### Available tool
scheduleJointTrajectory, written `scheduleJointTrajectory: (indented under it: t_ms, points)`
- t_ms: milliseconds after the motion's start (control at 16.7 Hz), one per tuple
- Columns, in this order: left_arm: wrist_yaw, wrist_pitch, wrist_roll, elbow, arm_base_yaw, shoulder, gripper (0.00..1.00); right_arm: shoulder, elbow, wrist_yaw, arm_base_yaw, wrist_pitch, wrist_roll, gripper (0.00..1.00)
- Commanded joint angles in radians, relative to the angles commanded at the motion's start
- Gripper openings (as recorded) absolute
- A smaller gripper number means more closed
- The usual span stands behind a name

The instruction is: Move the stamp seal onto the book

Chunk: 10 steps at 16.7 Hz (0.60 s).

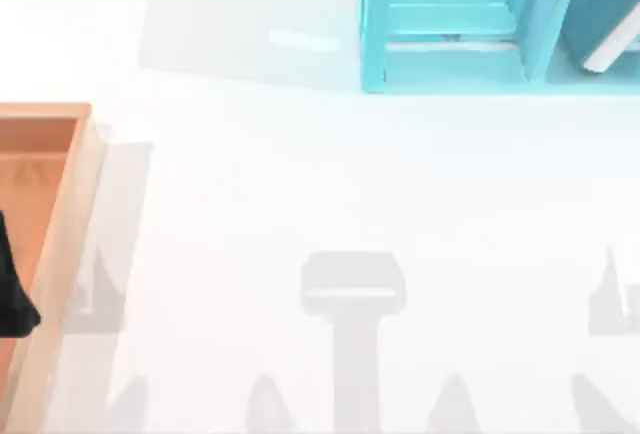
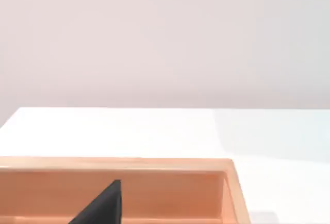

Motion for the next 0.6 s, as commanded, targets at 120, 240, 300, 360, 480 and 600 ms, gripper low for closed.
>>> scheduleJointTrajectory:
  t_ms: [120,240,300,360,480,600]
  points:
    - [0.0,0.0,0.0,0.0,0.0,0.0,1.0,0.0,0.0,0.0,0.0,0.0,0.0,1.0]
    - [0.0,0.0,0.0,0.0,0.0,0.0,1.0,0.031,0.006,0.001,-0.006,0.015,0.007,1.0]
    - [0.0,0.0,0.0,0.0,0.0,0.0,1.0,0.062,0.014,0.001,-0.011,0.031,0.013,1.0]
    - [0.0,0.0,0.0,0.0,0.0,0.0,1.0,0.104,0.026,0.001,-0.016,0.054,0.02,1.0]
    - [0.0,0.0,0.0,0.0,0.0,0.0,1.0,0.22,0.063,-0.003,-0.028,0.119,0.035,1.0]
    - [0.0,0.0,0.0,0.0,0.0,0.0,1.0,0.378,0.118,-0.011,-0.038,0.209,0.051,1.0]
